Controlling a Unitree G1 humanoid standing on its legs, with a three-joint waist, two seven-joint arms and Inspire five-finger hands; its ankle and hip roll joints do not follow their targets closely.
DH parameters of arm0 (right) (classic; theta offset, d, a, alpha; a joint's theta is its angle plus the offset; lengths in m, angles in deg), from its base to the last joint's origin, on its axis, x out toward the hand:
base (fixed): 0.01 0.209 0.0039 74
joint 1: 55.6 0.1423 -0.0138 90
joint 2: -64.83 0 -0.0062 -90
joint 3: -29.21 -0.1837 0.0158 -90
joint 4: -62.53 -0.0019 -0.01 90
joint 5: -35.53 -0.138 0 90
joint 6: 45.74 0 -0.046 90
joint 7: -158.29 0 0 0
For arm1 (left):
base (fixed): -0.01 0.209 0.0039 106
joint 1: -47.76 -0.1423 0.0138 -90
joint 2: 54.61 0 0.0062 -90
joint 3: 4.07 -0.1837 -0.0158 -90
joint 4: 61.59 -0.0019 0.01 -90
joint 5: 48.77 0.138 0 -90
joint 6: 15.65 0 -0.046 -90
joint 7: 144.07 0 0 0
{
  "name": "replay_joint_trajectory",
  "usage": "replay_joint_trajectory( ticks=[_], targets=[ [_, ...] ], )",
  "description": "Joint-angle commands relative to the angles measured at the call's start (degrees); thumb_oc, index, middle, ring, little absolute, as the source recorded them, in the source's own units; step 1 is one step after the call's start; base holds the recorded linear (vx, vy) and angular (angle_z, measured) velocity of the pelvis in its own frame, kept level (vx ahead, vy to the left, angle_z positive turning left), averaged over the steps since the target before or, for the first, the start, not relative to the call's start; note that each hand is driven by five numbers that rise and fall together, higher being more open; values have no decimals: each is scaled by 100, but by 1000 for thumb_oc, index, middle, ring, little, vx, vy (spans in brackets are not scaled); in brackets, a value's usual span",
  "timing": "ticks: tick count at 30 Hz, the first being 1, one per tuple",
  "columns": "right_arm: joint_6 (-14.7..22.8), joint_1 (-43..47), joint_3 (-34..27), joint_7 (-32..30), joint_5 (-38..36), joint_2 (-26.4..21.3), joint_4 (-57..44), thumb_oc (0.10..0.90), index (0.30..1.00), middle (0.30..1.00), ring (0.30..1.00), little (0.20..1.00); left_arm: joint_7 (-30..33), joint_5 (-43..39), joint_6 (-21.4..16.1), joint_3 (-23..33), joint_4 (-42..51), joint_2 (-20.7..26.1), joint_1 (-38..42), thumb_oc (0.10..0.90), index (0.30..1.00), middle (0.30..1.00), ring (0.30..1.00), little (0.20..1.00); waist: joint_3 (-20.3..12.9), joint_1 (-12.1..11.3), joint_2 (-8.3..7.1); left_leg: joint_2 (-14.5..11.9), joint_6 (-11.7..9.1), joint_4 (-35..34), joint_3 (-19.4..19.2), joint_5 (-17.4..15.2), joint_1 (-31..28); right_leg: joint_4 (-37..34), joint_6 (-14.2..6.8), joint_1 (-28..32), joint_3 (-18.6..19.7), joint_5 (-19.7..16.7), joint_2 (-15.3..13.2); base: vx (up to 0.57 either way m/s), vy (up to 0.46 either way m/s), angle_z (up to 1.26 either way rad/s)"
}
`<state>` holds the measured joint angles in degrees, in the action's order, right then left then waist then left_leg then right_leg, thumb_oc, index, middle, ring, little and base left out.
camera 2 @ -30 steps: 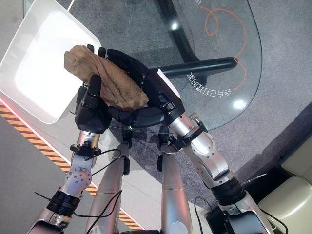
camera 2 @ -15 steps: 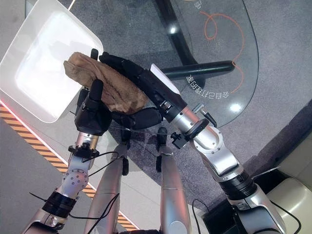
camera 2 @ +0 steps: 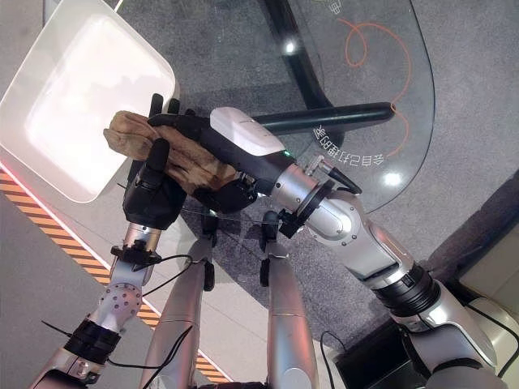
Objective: Wipe the table with a cloth and put it in the basket.
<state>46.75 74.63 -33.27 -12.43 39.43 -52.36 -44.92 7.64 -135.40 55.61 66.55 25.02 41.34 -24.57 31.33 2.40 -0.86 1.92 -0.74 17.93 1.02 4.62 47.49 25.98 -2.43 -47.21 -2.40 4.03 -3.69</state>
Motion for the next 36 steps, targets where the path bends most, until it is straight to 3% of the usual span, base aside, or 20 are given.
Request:
replay_joint_trajectory(
  ticks=[1,2,3,15,28,32,36],
  targets=[
    [463,258,-110,-417,-337,71,-674,800,900,900,900,900,-849,190,-233,-62,1251,18,361,366,528,528,528,466,-153,-108,-79,442,409,58,-153,-424,-333,-785,-66,127,217,-805,509,0,0,0],
    [511,245,-155,-488,-367,107,-664,800,900,900,900,900,-881,189,-237,-60,1237,-2,373,152,345,345,345,252,-153,-104,-78,442,412,71,-157,-433,-331,-780,-65,128,223,-800,511,0,0,0],
    [524,234,-181,-511,-380,124,-665,800,900,900,900,900,-904,181,-239,-56,1238,-12,373,100,300,300,300,200,-153,-102,-78,441,413,76,-159,-438,-330,-779,-64,129,226,-797,512,0,0,0],
    [1162,28,-664,-787,-581,293,-776,800,900,900,900,900,-938,238,-223,16,1204,-124,323,100,300,300,300,200,-153,-51,-79,412,423,85,-180,-484,-383,-772,-61,174,280,-789,519,0,0,0],
    [2509,-257,-1339,-1442,-1413,861,-1051,800,900,900,900,900,-936,434,-231,61,1265,-362,146,100,300,300,300,200,-153,-23,-33,404,450,104,-199,-526,-412,-749,-47,203,340,-756,544,0,0,0],
    [2929,-359,-1516,-1280,-2053,1166,-1139,800,900,900,900,900,-951,551,-226,76,1280,-494,74,100,300,300,300,200,-153,-16,-11,413,461,113,-205,-542,-409,-740,-32,195,364,-745,557,0,0,0],
    [3045,-437,-1574,-1001,-2458,1384,-1212,800,900,900,900,900,-894,630,-194,98,1325,-576,68,122,319,319,319,222,-153,-11,7,422,464,124,-209,-539,-390,-728,-22,173,375,-741,560,0,0,0]
  ],
)
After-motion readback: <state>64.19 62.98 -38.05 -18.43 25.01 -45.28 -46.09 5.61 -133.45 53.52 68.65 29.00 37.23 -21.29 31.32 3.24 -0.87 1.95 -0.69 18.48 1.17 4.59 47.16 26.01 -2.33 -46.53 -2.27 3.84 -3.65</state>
